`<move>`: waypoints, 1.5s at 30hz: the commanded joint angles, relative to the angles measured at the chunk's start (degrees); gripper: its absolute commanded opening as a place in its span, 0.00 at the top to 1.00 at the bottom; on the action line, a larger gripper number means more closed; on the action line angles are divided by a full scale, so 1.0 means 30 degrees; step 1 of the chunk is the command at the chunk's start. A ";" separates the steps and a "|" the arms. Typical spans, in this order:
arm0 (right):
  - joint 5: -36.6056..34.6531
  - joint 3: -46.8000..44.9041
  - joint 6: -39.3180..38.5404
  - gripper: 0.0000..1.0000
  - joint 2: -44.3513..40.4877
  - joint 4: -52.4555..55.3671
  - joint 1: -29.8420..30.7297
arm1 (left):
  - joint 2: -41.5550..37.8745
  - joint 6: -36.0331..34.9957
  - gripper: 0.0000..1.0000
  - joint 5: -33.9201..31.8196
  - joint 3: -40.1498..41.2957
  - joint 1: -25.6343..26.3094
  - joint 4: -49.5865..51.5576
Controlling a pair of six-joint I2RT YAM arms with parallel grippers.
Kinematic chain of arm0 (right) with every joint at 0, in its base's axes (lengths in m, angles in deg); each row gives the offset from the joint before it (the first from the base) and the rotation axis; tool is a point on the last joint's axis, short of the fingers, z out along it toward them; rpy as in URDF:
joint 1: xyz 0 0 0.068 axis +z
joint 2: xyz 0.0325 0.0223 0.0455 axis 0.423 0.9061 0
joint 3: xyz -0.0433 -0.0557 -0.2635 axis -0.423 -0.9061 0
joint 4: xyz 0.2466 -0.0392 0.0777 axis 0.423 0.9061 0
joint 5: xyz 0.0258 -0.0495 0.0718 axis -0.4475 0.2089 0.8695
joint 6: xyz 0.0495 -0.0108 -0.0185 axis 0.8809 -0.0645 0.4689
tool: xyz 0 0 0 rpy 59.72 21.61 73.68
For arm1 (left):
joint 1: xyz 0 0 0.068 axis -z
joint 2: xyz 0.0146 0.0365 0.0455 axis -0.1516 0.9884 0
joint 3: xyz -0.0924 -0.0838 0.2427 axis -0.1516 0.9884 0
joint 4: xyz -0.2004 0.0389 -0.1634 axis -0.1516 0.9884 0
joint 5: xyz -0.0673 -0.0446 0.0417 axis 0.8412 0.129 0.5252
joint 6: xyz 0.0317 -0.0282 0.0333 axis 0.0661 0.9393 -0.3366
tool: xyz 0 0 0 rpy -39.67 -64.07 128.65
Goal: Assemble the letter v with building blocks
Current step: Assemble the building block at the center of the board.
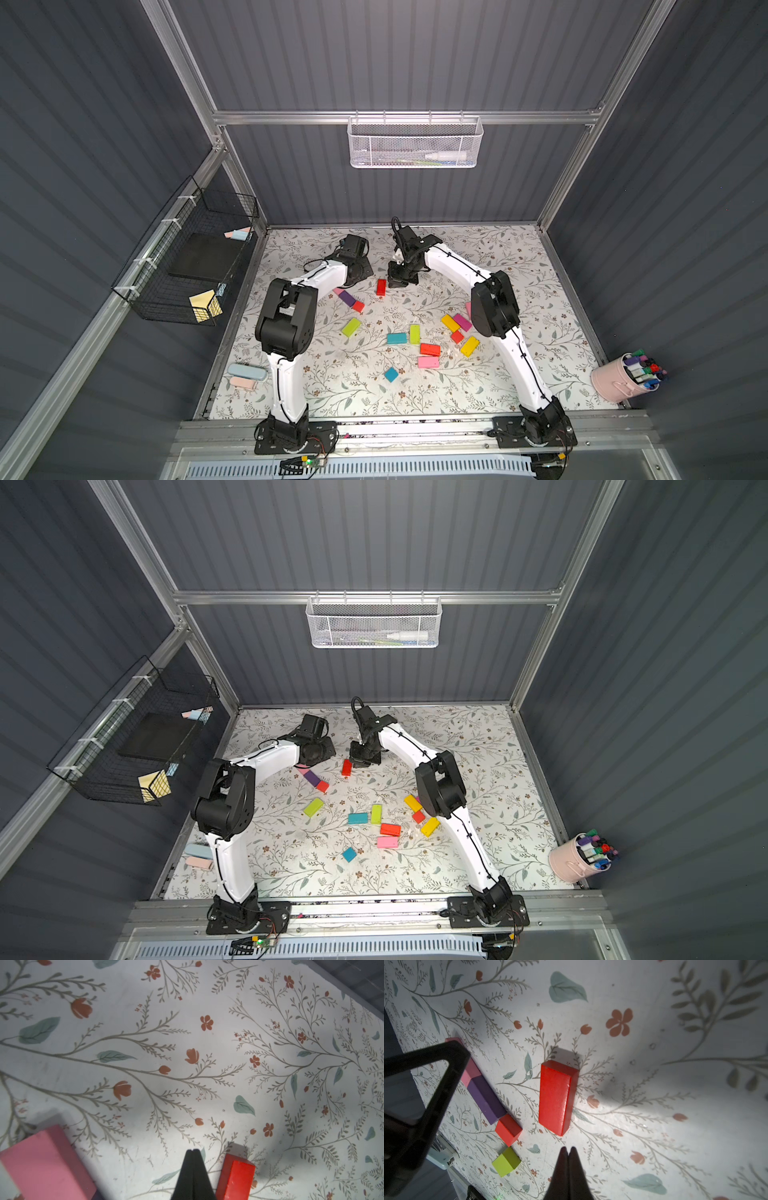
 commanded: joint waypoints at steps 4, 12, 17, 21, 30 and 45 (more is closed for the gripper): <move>-0.2263 0.1258 0.1200 1.00 0.1011 0.2307 0.0412 | -0.0011 -0.0646 1.00 0.0701 -0.0032 0.0313 0.0581; -0.1943 0.2792 0.2140 1.00 0.2610 0.2297 0.0881 | -0.0436 -0.0856 1.00 0.0886 0.1058 0.0600 0.0656; -0.1798 0.2503 0.2612 1.00 0.2758 0.1728 0.0950 | -0.0407 -0.0905 1.00 0.1252 0.1807 0.0695 0.0327; -0.1610 0.2200 0.2831 1.00 0.2818 0.1080 0.0925 | -0.0251 -0.0887 1.00 0.1753 0.1891 0.0732 0.0000; -0.1260 0.2265 0.2907 1.00 0.3034 0.0258 0.0913 | 0.0720 -0.0851 1.00 0.2066 0.1078 0.0761 -0.0326; 0.0022 0.2898 0.2702 1.00 0.3575 -0.0035 0.1149 | 0.1236 -0.0880 1.00 0.2539 0.1540 0.1110 -0.0594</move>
